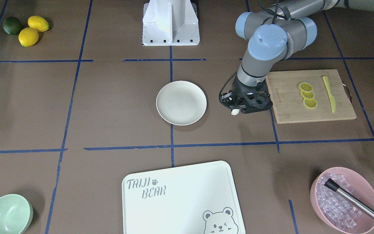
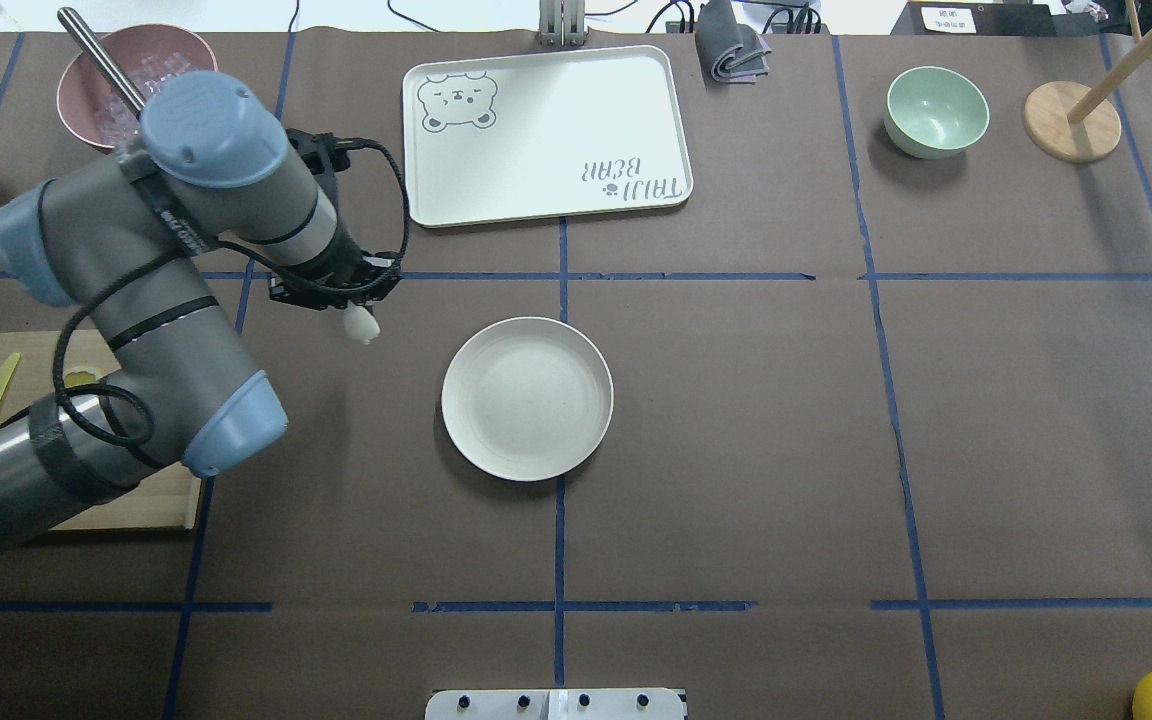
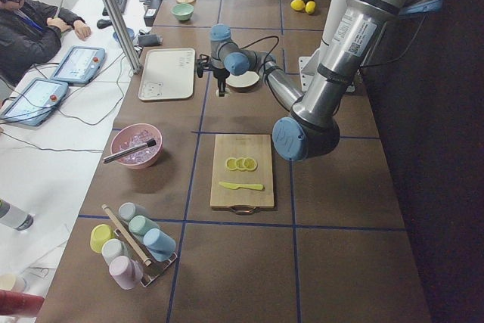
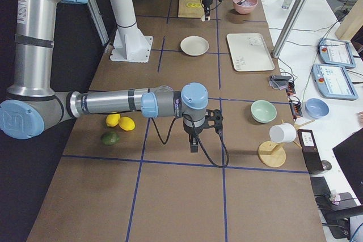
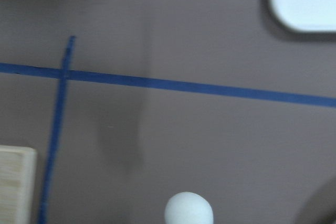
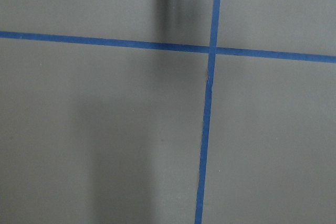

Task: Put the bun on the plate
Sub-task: 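Carry the white bun with the left gripper over the white plate, then lower the bun onto the plate and open the left gripper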

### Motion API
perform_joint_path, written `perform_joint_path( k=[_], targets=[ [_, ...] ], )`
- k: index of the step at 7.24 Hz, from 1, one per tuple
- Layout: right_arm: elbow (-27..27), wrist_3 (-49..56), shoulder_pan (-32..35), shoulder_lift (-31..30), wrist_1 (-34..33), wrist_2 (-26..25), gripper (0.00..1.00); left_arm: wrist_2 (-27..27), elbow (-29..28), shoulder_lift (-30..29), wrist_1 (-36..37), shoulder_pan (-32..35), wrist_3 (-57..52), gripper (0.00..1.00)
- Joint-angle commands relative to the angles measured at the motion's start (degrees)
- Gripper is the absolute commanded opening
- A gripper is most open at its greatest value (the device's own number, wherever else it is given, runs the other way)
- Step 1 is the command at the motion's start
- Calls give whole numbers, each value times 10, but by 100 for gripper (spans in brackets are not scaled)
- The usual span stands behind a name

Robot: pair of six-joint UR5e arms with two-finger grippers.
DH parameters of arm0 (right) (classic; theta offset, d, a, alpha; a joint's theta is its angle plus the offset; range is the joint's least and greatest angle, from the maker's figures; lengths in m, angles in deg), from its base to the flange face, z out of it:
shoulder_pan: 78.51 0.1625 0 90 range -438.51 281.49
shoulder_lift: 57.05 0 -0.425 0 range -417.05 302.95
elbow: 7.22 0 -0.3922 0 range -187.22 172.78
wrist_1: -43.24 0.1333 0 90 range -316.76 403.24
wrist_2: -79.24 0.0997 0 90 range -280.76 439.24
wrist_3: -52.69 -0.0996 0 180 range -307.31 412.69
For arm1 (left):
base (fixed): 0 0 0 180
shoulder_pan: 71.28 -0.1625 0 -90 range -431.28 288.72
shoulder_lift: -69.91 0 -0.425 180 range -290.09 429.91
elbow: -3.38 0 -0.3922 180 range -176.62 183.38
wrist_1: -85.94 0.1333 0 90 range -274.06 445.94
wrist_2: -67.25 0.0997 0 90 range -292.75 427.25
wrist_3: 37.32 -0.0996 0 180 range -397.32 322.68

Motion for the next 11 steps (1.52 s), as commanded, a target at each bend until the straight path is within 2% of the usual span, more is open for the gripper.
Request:
perform_joint_path(
  k=[1, 2, 3, 4, 6, 7, 11],
  targets=[
    [0, -17, -1, 1, 1, -1, 100, 70, -116, -128, 0, -77, 99, 16],
    [0, -20, -2, 1, 1, -1, 100, 98, -164, -159, -5, -102, 117, 17],
    [0, -20, -2, 1, 1, -1, 100, 115, -178, -161, -12, -121, 121, 22],
    [0, -20, -2, 1, 1, -1, 100, 115, -184, -160, -15, -126, 119, 32],
    [0, -20, -2, 1, 1, -1, 100, 115, -183, -159, -15, -126, 117, 80],
    [0, -20, -2, 1, 1, -1, 100, 115, -182, -159, -15, -126, 112, 99],
    [0, -20, -3, 1, 1, -1, 100, 112, -179, -160, -13, -121, 102, 100]
  ],
)
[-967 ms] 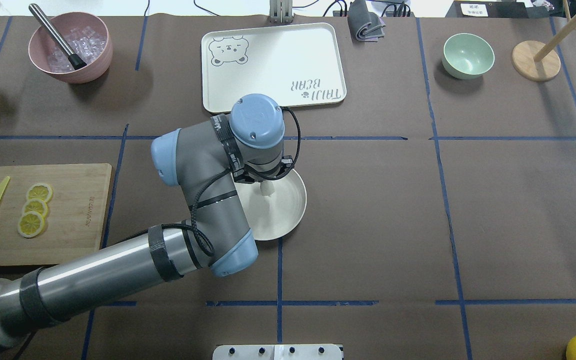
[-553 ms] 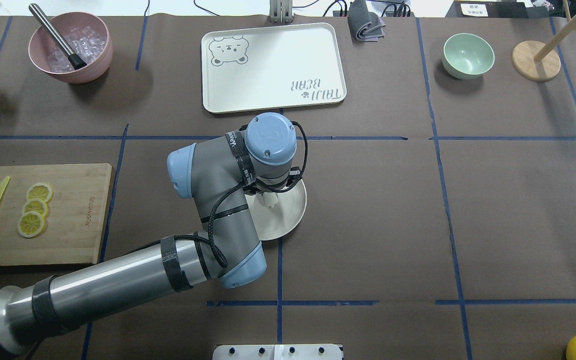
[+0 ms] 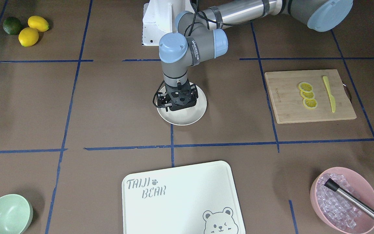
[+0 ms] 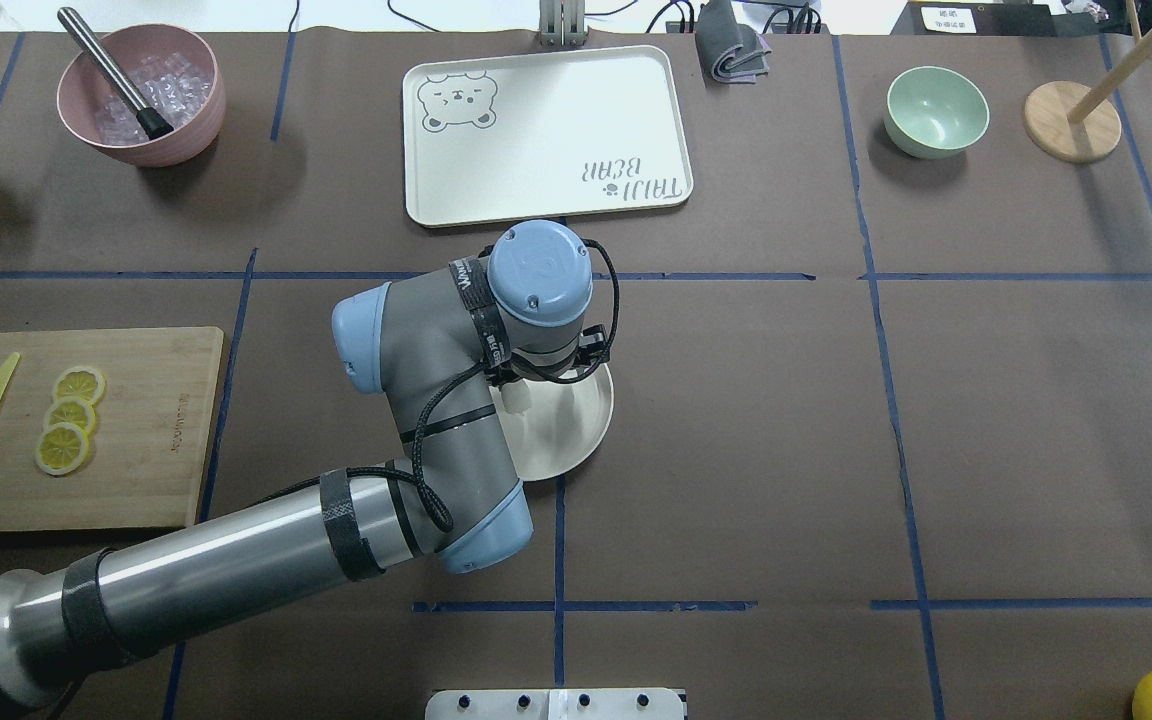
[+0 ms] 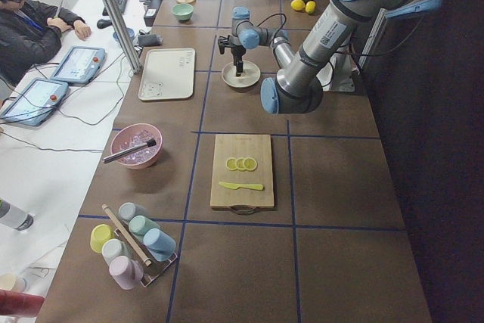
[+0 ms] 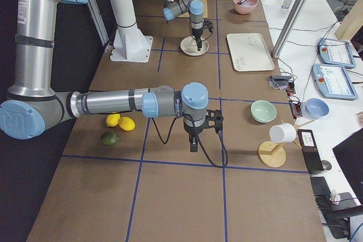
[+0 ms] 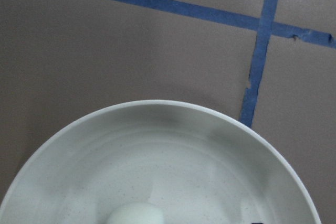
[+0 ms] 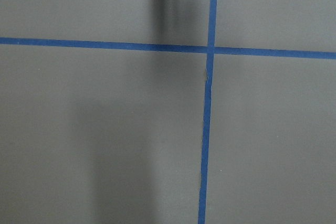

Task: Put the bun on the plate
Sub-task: 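Lower the bun onto the plate and open the left gripper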

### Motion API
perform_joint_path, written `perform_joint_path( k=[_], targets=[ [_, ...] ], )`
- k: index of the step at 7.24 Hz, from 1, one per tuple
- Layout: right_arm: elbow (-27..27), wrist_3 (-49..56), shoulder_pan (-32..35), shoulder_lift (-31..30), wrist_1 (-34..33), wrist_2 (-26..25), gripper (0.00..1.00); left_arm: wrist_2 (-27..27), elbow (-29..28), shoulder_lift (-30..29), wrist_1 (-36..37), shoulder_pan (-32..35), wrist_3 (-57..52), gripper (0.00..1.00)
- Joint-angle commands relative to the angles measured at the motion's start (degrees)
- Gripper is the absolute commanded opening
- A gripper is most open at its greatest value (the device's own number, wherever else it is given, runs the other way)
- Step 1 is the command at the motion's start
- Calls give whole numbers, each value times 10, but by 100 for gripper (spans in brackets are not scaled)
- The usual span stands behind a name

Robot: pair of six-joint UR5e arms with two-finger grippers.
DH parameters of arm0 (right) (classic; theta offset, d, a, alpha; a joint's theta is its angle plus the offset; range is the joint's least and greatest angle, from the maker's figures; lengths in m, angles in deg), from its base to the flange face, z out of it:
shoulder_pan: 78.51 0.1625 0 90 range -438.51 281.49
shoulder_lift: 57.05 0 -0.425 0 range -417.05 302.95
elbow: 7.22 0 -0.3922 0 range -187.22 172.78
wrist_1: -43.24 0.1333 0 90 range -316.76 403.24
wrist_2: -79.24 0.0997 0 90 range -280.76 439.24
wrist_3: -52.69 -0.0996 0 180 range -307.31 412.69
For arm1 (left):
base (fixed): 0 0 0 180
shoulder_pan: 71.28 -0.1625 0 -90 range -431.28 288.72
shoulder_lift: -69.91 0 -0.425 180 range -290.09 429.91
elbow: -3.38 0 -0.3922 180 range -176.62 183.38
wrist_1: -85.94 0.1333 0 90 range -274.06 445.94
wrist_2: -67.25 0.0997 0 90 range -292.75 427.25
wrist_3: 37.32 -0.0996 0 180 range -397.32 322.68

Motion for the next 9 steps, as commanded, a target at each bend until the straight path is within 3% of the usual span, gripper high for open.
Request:
perform_joint_path(
  k=[1, 6, 7, 9],
  targets=[
    [0, 0, 0, 0, 0, 0, 100, -3, 1, -1, 0, 1, -1, 100],
    [0, 0, 0, 0, 0, -1, 100, -32, 15, 2, 6, 13, -24, 100],
    [0, 0, -1, -1, 0, -1, 100, -60, 37, 19, 10, 25, -46, 100],
    [0, 0, 0, -1, 0, -1, 100, -118, 156, 134, 31, 78, -177, 100]
  ],
)
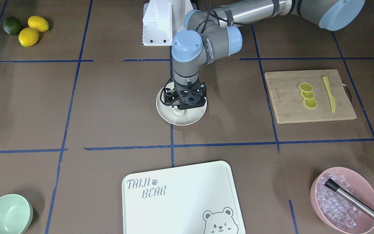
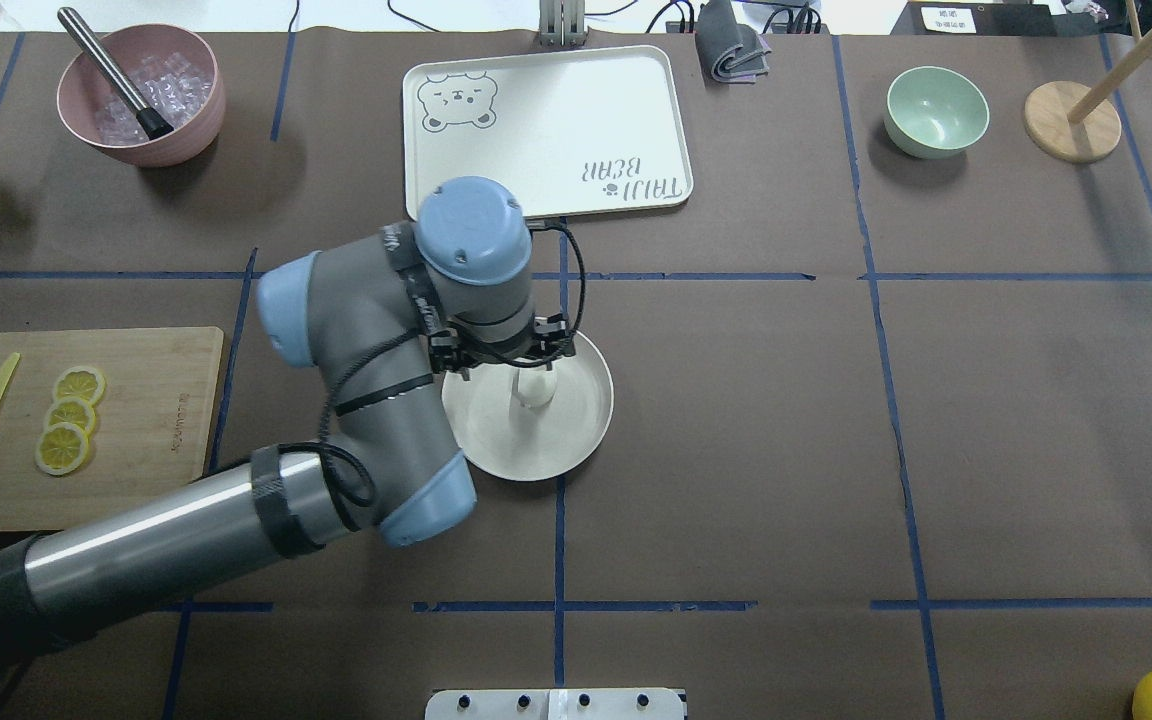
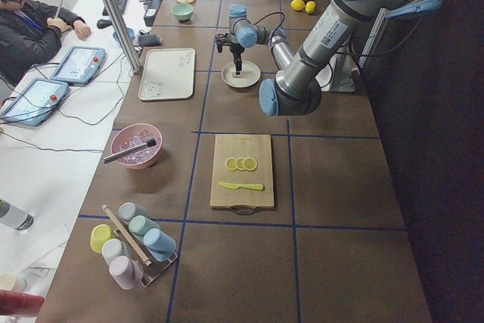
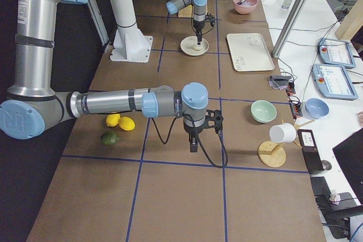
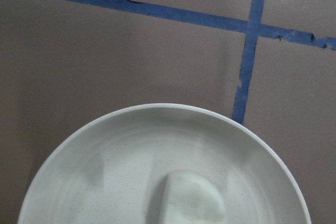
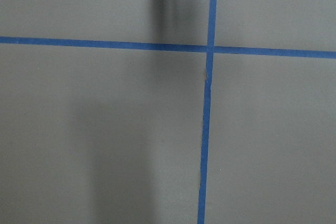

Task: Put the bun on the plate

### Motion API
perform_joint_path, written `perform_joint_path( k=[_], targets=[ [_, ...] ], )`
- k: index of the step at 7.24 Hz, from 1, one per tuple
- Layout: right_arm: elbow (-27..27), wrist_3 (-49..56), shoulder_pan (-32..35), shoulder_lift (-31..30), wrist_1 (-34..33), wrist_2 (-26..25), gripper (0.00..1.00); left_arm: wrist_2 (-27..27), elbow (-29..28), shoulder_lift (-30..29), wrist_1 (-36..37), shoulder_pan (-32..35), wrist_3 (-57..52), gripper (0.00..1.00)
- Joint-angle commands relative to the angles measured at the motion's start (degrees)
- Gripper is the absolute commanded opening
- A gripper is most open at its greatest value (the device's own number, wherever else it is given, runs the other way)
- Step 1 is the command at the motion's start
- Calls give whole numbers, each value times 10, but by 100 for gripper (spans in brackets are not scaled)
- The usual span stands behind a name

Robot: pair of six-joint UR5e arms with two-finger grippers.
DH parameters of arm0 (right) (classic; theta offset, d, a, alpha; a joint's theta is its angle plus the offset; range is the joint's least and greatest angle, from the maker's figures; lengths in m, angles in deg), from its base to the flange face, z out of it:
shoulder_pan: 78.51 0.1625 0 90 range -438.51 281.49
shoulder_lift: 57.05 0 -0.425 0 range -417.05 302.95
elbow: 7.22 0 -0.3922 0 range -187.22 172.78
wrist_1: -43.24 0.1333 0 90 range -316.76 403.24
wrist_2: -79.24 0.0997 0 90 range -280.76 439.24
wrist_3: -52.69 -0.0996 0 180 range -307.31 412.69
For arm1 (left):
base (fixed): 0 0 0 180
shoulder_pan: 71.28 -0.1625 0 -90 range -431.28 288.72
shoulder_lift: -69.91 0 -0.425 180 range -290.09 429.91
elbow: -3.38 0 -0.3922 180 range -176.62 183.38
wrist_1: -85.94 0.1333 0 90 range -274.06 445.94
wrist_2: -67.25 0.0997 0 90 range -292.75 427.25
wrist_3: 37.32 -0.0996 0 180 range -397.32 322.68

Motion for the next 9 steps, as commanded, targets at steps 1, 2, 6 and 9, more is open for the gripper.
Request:
perform_joint_path(
  k=[1, 2, 6, 9],
  targets=[
    [-1, 0, 1, -1, 0, 0, 100, -71, 103, 105, 28, 70, -145, 100],
    [-1, 0, 1, -1, 0, 0, 100, -96, 145, 156, 34, 109, -225, 100],
    [-1, 1, 1, -4, -1, -14, 100, -236, 186, 391, 35, 375, -636, 100],
    [-6, 1, 1, -3, 0, -14, 100, -239, 148, 477, 27, 523, -761, 100]
  ],
)
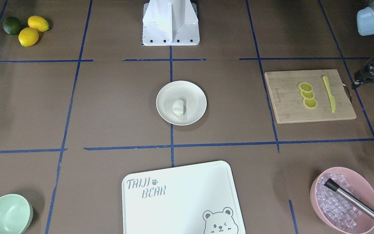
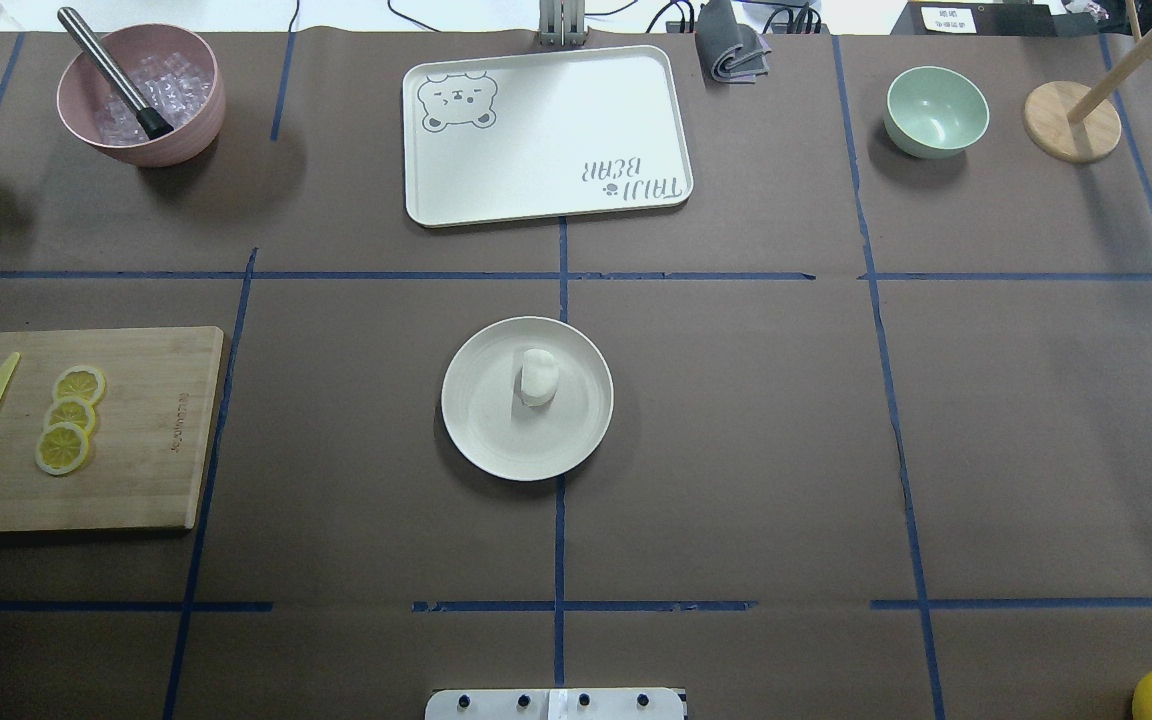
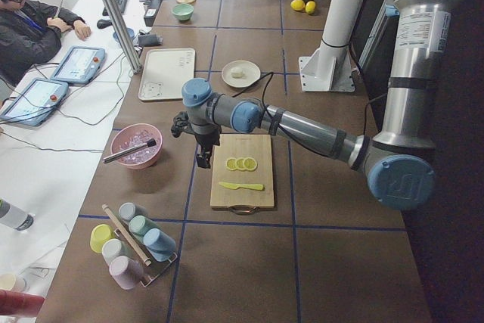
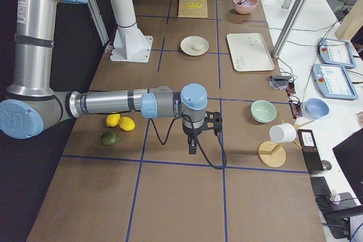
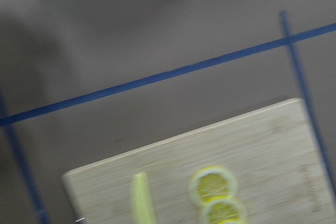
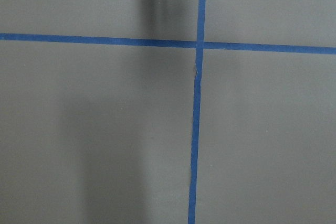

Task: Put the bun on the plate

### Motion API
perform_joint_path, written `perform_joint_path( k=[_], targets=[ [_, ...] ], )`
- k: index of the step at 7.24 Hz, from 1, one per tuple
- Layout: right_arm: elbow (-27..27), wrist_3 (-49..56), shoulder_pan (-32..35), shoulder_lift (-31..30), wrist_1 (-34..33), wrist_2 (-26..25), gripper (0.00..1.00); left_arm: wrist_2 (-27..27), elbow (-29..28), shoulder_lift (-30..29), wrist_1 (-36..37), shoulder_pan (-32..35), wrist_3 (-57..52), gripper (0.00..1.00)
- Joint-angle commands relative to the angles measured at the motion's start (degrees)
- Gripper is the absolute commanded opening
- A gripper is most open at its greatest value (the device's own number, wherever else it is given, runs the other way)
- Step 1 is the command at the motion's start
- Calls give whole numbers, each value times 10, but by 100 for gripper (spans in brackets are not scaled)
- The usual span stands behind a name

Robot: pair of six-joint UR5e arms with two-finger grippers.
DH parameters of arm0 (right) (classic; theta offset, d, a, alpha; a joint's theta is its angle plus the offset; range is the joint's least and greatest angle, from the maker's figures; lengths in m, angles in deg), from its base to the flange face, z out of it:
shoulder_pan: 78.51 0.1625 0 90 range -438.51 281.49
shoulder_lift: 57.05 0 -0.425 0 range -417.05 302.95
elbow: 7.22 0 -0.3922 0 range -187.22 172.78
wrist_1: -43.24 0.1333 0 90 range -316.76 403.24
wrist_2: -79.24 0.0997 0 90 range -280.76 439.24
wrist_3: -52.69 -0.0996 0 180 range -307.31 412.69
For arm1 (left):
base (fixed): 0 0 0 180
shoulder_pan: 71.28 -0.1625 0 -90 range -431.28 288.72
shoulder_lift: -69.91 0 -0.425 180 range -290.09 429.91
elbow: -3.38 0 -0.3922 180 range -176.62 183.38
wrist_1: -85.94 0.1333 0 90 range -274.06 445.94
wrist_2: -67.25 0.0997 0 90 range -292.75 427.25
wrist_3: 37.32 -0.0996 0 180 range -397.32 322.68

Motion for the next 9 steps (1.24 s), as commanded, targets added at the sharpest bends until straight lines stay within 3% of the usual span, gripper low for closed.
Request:
perform_joint_path(
  k=[1, 2, 9],
  targets=[
    [-4, 0, -1, 2, 0, 0, 100, -9, -37, 43, -3, 87, -105, 100],
    [-5, 0, -1, 2, 0, 0, 100, -43, -47, 58, -7, 100, -106, 100],
    [-8, 0, 0, 3, 1, 0, 100, -37, -75, 63, -7, 135, -103, 100]
  ],
)
